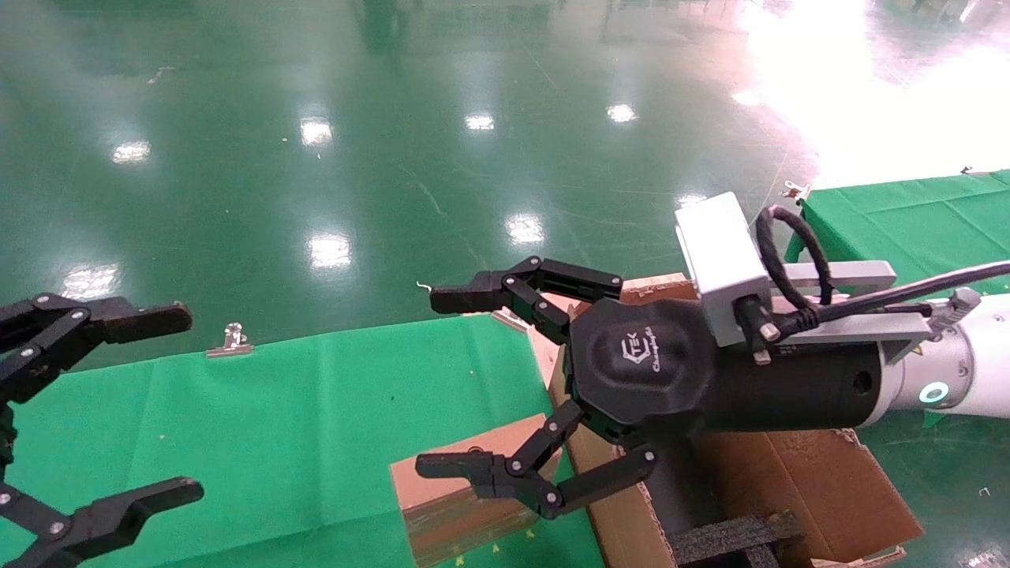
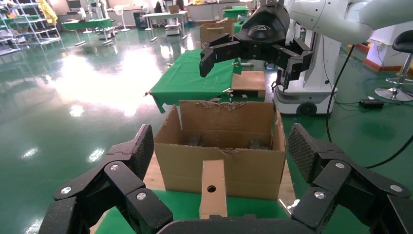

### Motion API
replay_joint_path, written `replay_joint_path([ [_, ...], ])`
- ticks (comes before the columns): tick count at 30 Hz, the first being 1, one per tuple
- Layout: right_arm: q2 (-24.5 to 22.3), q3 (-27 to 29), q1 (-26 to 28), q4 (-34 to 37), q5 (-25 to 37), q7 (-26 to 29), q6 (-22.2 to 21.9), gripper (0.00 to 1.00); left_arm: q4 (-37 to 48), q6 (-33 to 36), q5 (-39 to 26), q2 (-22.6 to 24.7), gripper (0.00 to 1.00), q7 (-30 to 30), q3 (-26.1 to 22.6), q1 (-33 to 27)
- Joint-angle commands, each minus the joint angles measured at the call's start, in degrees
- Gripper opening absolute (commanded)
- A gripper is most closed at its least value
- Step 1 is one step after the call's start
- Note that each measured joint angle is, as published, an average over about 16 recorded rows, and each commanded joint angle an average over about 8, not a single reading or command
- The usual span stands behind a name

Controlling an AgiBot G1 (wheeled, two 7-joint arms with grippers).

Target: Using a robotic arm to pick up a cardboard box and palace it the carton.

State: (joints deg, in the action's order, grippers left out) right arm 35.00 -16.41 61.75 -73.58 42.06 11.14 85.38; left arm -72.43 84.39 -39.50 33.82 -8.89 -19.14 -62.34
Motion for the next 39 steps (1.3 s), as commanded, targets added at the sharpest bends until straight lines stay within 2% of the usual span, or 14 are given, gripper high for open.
replay_joint_path([
  [1,0.00,0.00,0.00,0.00,0.00,0.00,0.00,1.00,0.00,0.00,0.00,0.00,1.00,0.00,0.00,0.00],
  [13,0.00,0.00,0.00,0.00,0.00,0.00,0.00,1.00,0.00,0.00,0.00,0.00,0.99,0.00,0.00,0.00],
  [14,0.00,0.00,0.00,0.00,0.00,0.00,0.00,1.00,0.00,0.00,0.00,0.00,0.90,0.00,0.00,0.00],
  [21,0.00,0.00,0.00,0.00,0.00,0.00,0.00,1.00,0.00,0.00,0.00,0.00,0.04,0.00,0.00,0.00],
  [22,0.00,0.00,0.00,0.00,0.00,0.00,0.00,1.00,0.00,0.00,0.00,0.00,0.00,0.00,0.00,0.00],
  [33,0.18,-0.67,0.44,0.20,0.93,0.26,0.49,1.00,0.00,0.00,0.00,0.00,0.00,0.00,0.00,0.00],
  [39,1.09,-3.72,3.70,2.06,5.84,1.49,2.49,1.00,0.01,0.00,0.00,0.00,0.00,0.01,-0.01,-0.01],
])
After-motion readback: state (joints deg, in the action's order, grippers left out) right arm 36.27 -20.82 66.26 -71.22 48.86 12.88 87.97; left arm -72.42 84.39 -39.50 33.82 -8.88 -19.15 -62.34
